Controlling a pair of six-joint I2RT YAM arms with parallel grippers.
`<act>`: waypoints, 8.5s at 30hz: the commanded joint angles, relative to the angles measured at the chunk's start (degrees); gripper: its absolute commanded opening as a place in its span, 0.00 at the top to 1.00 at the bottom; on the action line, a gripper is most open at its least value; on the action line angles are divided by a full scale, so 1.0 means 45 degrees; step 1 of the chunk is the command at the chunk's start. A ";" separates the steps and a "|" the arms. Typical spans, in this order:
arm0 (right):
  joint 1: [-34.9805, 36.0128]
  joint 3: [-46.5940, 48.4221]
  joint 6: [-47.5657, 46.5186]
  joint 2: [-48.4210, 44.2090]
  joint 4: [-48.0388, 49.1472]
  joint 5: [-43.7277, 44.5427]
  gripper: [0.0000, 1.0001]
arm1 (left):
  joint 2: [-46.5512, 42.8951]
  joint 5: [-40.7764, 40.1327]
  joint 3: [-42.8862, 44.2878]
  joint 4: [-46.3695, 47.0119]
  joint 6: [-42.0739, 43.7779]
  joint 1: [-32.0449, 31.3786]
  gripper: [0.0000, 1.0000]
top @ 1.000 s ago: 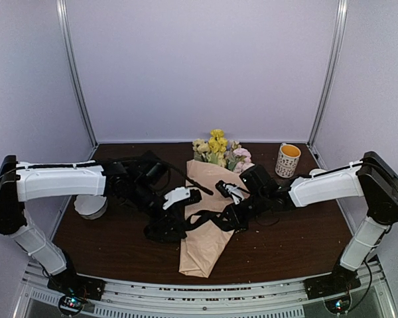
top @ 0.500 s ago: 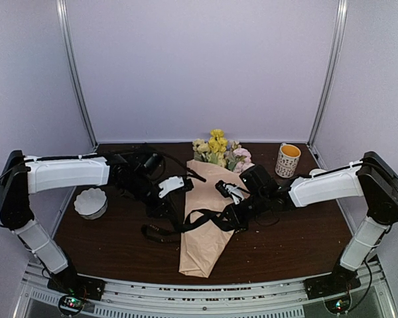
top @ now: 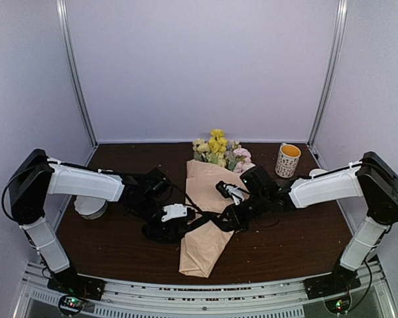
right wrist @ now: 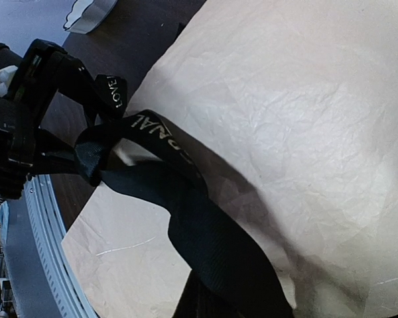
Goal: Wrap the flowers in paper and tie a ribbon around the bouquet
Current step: Cross the ribbon over the folded bouquet, then tie the ribbon around the folded bouquet, then cross the half-tied ribbon over the folded bouquet.
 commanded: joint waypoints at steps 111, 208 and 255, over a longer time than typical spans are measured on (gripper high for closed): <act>0.3920 0.1682 0.3522 -0.2678 -1.3303 1.7535 1.00 | -0.1487 -0.4671 0.1957 0.0251 -0.2055 0.1513 1.00; -1.7555 -0.7837 0.2964 -1.7558 -0.4592 0.1324 1.00 | -0.7473 -0.4706 -0.1894 0.3032 -0.9783 0.4595 1.00; 0.3787 0.1504 -0.1627 -0.3090 0.1361 0.5550 0.21 | -0.6266 -0.3610 0.4138 0.1235 -0.4054 -0.3125 1.00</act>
